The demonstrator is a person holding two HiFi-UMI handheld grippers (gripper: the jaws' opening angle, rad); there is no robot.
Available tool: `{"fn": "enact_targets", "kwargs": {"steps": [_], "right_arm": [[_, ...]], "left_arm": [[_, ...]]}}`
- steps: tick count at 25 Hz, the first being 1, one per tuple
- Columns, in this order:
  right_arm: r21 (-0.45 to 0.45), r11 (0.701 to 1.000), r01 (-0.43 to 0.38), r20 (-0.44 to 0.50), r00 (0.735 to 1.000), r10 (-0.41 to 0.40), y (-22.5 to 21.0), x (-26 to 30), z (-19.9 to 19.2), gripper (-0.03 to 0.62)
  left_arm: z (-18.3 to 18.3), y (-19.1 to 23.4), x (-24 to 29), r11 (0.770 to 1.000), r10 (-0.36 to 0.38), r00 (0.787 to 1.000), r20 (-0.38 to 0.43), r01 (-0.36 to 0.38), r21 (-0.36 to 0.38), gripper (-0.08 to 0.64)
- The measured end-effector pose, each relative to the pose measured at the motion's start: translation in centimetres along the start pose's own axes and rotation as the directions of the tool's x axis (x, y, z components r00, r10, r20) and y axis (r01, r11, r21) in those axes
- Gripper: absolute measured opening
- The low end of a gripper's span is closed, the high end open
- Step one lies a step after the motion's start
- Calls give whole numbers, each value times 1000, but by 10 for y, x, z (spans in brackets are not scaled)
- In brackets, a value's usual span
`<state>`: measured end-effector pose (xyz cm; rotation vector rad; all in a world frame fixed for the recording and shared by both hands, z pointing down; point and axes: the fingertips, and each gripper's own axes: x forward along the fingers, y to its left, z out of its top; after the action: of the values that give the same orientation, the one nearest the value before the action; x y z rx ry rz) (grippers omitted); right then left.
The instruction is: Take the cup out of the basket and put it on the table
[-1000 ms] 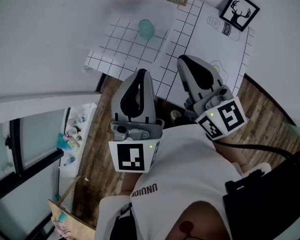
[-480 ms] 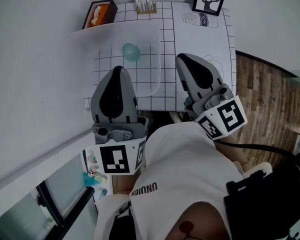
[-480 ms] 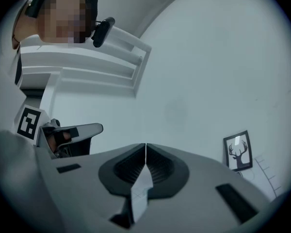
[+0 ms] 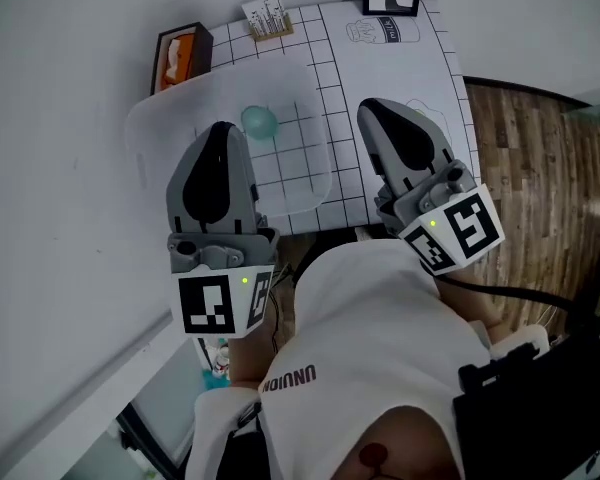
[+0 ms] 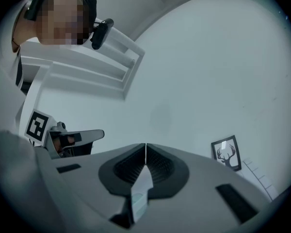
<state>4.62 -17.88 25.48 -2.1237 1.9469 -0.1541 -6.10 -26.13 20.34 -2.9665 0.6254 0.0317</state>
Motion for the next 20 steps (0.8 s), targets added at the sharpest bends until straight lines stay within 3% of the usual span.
{"fn": "enact_targets", "kwargs": {"steps": [3, 6, 9, 12, 20], "right_arm": [[6, 1000, 30, 15, 999, -30, -4, 3, 3, 21], [11, 999, 46, 13, 999, -46, -6, 6, 3, 21], [15, 998, 55, 6, 998, -55, -6, 10, 0, 21], [15, 998, 61, 5, 998, -61, -5, 11, -3, 21], [6, 996, 86, -11, 996, -86, -7, 16, -7, 21]], "left_arm": [[-6, 4, 10, 997, -58, 998, -26, 59, 40, 18], [-15, 11, 20, 994, -111, 993, -47, 112, 20, 144], [-31, 19, 27, 991, -133, 987, -88, 135, 11, 144], [-50, 27, 32, 989, -136, 982, -133, 142, 37, 205], [-89, 38, 46, 977, -198, 954, -224, 210, 27, 222]]}}
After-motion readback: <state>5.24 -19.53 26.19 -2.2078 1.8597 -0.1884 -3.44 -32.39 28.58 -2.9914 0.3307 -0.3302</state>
